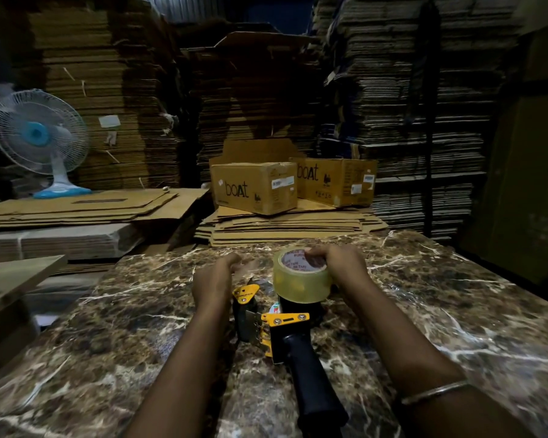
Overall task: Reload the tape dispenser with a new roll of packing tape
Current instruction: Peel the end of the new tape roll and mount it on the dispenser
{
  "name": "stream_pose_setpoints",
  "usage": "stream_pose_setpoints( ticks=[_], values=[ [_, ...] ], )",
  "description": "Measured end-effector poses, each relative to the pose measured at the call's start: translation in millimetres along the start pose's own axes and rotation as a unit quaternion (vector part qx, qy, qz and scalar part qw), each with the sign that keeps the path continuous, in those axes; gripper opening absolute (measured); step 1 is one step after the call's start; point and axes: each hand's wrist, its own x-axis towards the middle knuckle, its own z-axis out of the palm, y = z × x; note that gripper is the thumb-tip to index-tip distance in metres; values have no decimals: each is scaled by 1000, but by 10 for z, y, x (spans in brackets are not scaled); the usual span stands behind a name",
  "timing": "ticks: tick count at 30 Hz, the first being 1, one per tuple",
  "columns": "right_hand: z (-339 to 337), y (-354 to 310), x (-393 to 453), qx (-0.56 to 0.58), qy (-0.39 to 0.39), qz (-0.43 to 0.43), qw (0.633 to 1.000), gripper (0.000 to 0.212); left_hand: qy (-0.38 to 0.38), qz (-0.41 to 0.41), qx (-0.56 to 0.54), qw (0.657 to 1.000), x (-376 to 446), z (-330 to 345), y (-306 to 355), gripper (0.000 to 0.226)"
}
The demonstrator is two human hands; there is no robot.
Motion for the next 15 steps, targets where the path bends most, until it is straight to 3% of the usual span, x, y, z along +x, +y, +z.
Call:
stream_pose_setpoints(
  ticks=[3, 7, 12, 15],
  values=[
    [-9, -17, -15, -15, -4, -8, 1000, 15, 9, 1, 14, 1000, 51, 25, -47, 20],
    [0, -35, -26, -50, -9, -25, 998, 21, 6, -17, -2, 1000, 80, 14, -89, 23],
    [6, -12, -15, -69, -19, -34, 997, 19, 12, -66, -56, 996, 101, -41, -115, 7],
    [-6, -2, -8, -69, -33, -34, 996, 19, 60, -5, -9, 998, 76, -30, -95, 17]
  ],
)
